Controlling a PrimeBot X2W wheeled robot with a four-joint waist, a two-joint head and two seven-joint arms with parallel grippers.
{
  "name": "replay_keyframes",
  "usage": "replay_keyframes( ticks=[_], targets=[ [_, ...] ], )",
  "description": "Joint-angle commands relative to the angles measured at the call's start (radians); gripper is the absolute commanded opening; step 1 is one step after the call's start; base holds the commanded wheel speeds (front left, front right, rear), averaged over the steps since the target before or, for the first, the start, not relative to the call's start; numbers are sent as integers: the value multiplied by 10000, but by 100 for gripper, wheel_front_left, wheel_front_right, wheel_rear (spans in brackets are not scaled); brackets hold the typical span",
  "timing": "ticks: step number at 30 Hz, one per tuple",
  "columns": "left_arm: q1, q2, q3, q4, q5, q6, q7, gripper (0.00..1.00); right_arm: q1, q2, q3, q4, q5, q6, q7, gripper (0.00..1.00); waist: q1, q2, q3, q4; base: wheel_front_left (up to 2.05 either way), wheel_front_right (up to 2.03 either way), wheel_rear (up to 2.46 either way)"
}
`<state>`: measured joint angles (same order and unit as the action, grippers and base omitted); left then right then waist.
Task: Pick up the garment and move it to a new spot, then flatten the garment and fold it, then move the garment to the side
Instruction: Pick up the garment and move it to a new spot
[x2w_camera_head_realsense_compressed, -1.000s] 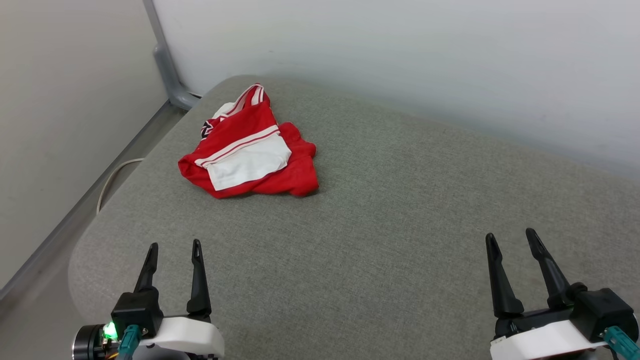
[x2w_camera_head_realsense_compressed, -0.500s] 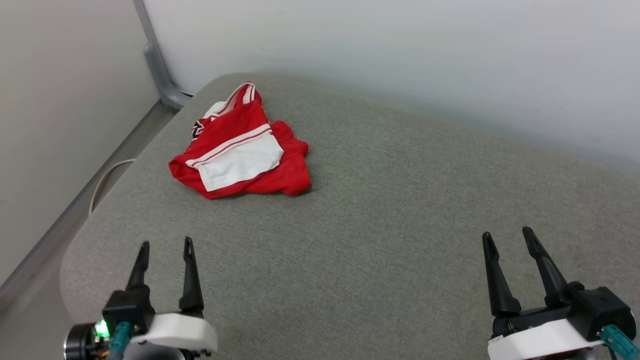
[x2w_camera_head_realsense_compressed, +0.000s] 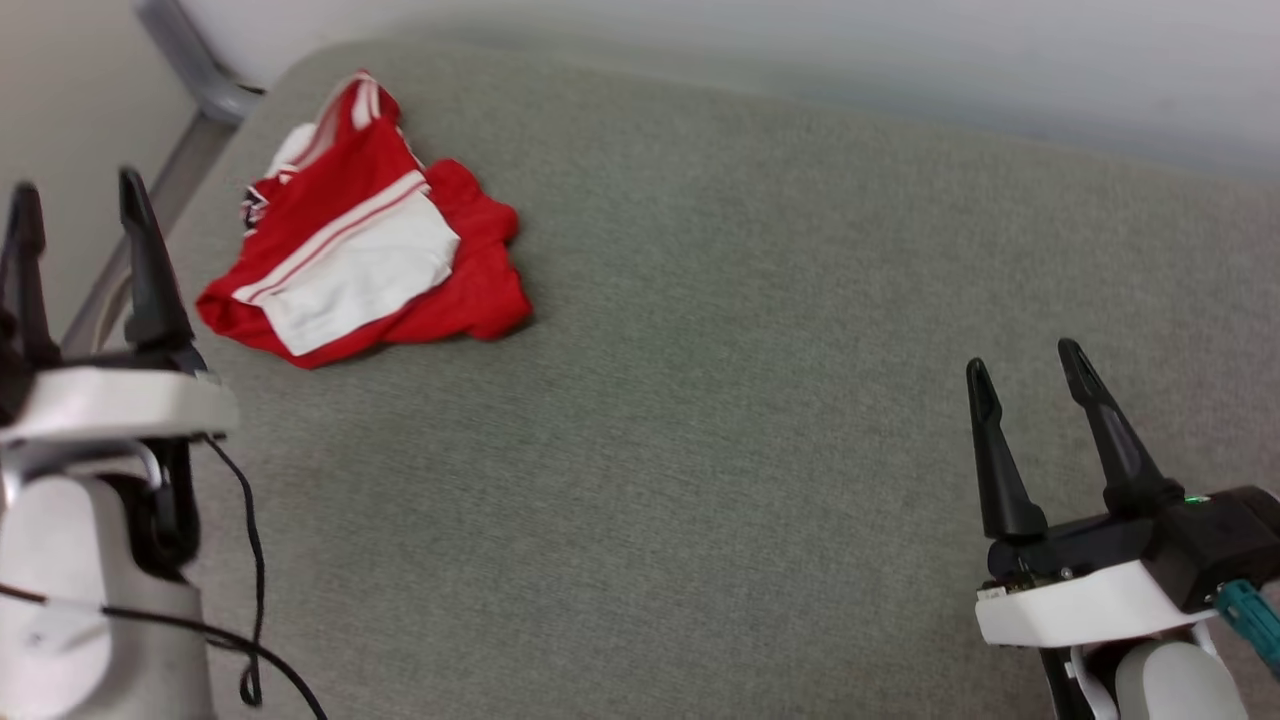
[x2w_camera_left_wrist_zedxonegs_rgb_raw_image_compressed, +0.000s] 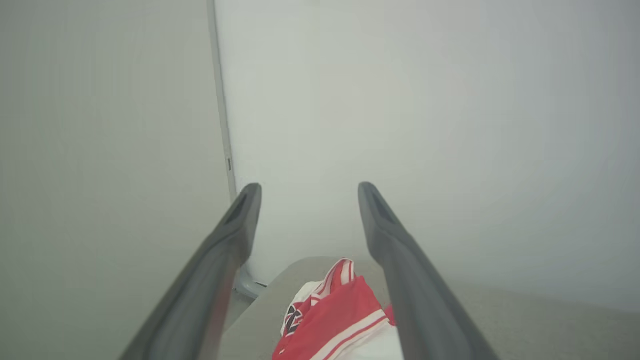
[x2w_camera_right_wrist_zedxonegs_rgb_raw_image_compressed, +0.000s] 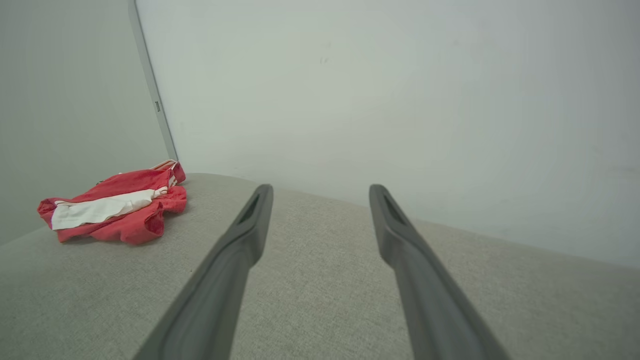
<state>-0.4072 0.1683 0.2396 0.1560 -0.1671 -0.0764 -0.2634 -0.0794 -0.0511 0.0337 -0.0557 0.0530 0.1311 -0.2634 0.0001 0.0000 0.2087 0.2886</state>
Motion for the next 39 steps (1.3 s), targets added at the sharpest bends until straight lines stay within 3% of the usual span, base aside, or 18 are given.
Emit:
replay_keyframes(
  ticks=[1,5,9,17,23,31,39],
  targets=[
    [-397,187,-8,173,45,-133,-23,100,-209,17,14,-94,-113,-7,-21,100,-1,0,663,-450,0,0,0],
    [-1577,768,-135,1210,-522,-377,224,100,-470,17,-8,-253,-228,-7,-21,100,-1,0,1170,-688,0,0,0],
    [-2658,1502,-601,2028,-1202,-514,1209,100,-692,17,-94,-393,-370,-7,-21,100,-1,0,1635,-861,0,0,0],
    [-4126,2996,-2045,3264,-3116,-521,4155,100,-1071,17,-182,-679,-596,-7,-21,100,-1,0,2489,-1169,0,0,0],
    [-4817,3680,-2745,4151,-4525,-524,6509,100,-1294,17,-227,-877,-721,-7,-21,100,-1,0,3027,-1378,0,0,0],
    [-5191,4185,-3653,4999,-5893,-525,8937,100,-1534,17,-265,-1124,-814,-7,-21,100,-1,0,3689,-1625,0,0,0],
    [-4861,4362,-5000,5676,-6597,-524,10123,100,-1722,17,-203,-1201,-805,-7,-21,100,-1,0,4050,-1775,0,0,0]
  ],
)
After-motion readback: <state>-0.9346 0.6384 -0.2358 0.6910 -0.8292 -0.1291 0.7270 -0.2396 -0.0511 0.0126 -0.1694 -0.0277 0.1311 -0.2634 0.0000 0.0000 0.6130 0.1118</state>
